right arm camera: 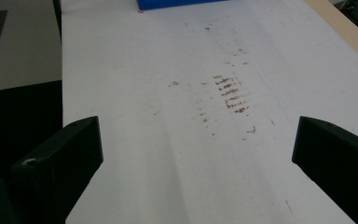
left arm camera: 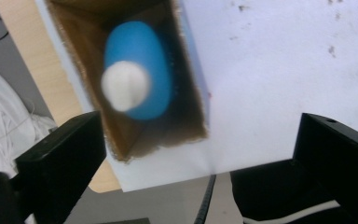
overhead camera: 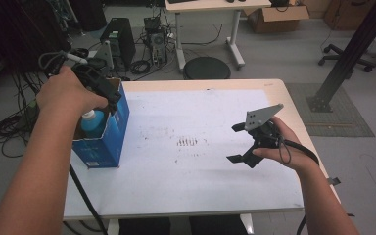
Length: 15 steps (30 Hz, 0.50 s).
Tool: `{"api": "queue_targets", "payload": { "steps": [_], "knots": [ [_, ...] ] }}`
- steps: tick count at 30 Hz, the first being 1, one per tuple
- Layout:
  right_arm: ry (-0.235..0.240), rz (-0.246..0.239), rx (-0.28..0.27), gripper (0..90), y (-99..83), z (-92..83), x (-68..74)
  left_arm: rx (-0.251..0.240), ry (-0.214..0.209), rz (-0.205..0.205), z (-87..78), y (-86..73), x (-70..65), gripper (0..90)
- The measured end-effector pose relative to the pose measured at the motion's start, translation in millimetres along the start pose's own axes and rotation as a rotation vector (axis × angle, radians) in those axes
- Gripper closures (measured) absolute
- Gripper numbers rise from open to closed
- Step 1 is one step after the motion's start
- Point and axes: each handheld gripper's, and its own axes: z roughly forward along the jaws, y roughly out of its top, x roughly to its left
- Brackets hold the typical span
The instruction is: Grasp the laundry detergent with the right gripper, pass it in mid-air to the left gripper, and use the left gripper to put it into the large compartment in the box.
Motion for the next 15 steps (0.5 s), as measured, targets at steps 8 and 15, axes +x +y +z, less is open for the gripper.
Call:
{"api": "queue_targets", "payload": {
  "steps": [8,15],
  "knots": [
    [-0.002,-0.019,0.005,2.0,10.7,-11.9,3.7,-0.023,-0.01,0.13,-12.8,-1.1,-26.0,0.2],
    [-0.012,-0.057,0.047,2.0,29.0,-23.4,4.1,-0.03,-0.009,0.287,-21.5,-4.3,-57.1,0.2]
  ]
}}
